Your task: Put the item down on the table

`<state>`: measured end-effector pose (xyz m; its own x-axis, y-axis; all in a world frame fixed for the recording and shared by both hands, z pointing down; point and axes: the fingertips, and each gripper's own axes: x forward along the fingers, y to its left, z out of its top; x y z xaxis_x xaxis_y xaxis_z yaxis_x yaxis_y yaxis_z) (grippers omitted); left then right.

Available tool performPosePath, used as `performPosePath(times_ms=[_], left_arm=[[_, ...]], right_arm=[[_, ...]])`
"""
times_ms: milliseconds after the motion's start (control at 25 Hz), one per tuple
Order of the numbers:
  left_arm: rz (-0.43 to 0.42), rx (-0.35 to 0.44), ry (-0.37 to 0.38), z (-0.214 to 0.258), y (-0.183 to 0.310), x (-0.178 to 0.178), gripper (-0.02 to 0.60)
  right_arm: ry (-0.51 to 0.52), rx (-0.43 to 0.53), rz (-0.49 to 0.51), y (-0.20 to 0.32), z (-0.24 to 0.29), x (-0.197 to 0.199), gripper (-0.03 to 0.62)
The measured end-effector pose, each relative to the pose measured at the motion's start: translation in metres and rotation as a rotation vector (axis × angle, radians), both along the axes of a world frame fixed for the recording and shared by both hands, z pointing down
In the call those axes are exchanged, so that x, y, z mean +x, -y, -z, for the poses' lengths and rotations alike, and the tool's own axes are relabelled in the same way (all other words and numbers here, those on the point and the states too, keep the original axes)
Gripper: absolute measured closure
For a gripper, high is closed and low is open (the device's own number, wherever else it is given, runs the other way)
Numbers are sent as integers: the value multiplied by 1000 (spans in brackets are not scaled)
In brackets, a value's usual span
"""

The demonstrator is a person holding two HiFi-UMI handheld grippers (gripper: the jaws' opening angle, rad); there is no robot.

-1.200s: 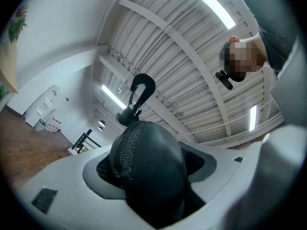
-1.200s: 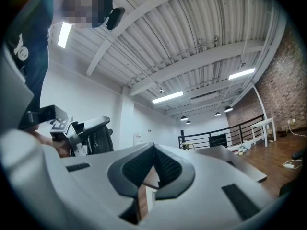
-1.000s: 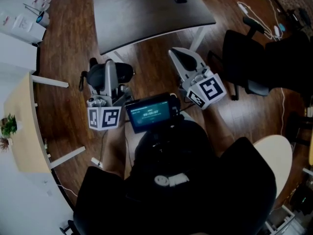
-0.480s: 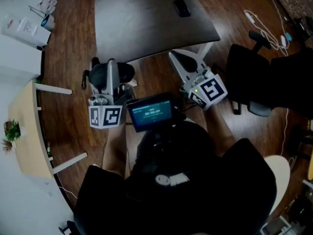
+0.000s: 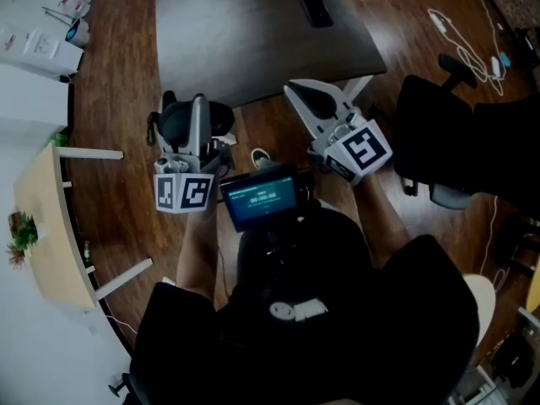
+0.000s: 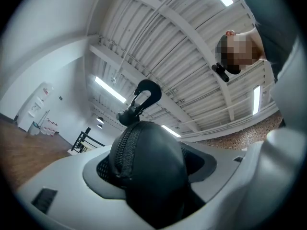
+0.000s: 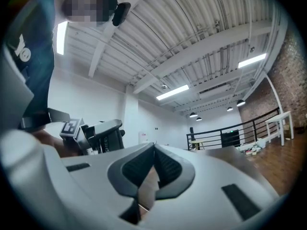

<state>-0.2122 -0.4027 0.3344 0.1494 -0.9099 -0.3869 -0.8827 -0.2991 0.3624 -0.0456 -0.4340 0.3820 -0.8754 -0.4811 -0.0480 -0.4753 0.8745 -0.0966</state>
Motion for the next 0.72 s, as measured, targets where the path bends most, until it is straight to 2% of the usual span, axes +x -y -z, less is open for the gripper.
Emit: performPosePath(times_ms=[200,280,360,520,640,720], left_arm=[[-45,-54,9,-23,52,-10,252],[-61,-96,52,-36,77,-15,252],[-91,-145,132,-51,106,-15,252],[-195,-284,391,-89,176,-8,252],[-293,-360,648,-129,234,6,252],[-377,-404,836,-159,246,23,252]], right_arm=[[-18,-24,-23,39,-12,-14,592],[-30,-34,-44,58,-14,-22,592],[-47,-46,-68,82,-17,-28,592],[-63,-68,-96,136,-23,-42,592],[-61,-88,-114,181,-33,-46,592],[-66,-95,-128,187,-37,-42,592]])
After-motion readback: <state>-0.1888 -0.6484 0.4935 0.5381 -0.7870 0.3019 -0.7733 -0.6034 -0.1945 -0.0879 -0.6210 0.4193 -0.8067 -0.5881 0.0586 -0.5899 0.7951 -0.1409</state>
